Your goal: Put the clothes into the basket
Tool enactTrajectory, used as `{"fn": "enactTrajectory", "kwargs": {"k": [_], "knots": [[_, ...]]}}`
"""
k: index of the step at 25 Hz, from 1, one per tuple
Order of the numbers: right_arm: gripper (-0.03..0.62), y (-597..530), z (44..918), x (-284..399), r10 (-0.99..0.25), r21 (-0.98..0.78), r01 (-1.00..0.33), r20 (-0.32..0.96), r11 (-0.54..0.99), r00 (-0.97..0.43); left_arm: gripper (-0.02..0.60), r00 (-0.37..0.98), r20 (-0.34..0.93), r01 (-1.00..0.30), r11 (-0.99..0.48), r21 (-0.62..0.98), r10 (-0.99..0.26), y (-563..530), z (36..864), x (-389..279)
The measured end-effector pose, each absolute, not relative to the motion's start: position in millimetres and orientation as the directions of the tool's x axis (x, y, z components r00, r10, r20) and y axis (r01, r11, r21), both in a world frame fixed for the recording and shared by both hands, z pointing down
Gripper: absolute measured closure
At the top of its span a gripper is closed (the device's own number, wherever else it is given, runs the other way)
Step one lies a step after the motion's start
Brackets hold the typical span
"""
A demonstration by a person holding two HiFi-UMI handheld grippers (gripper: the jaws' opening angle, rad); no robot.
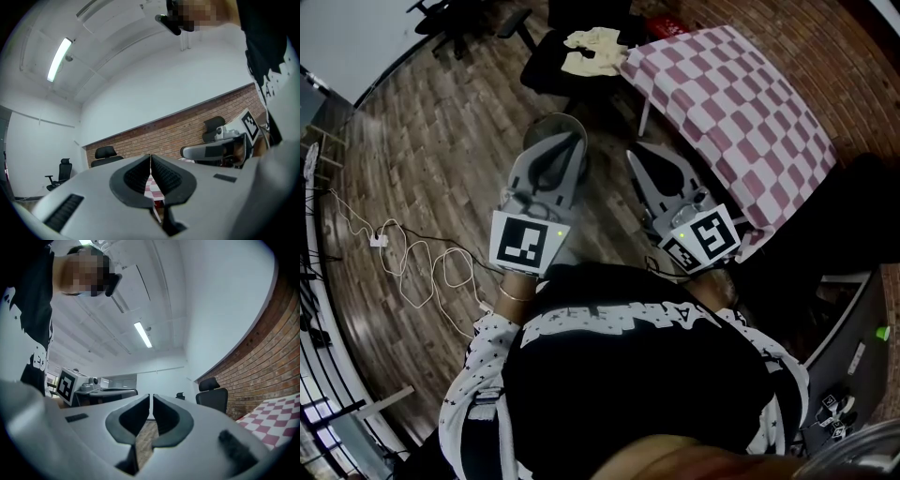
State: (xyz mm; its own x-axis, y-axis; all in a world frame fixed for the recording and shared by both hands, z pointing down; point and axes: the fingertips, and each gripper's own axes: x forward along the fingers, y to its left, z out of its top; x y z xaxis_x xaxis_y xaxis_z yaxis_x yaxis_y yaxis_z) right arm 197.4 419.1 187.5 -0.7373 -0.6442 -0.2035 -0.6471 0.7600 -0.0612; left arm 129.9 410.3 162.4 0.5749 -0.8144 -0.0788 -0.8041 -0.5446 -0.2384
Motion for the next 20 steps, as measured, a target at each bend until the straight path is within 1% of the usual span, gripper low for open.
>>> {"fn": "enactTrajectory", "kwargs": {"k": [8,17,20], "knots": [[0.562,409,189,210,-0.667,-0.072,-0.669,-0.214,0.74,-0.714,0.566,0.592,-0.079,-0.791,-0.559,-0.25,-0.802,402,162,138],[0.562,384,189,186,-0.655,-0.052,-0.661,-0.21,0.749,-0.726,0.566,0.583,-0.09,-0.799,-0.549,-0.246,-0.808,377,163,116],[0.562,377,189,177,-0.652,-0.048,-0.658,-0.206,0.752,-0.73,0.566,0.58,-0.069,-0.799,-0.551,-0.241,-0.812,367,167,107]]}}
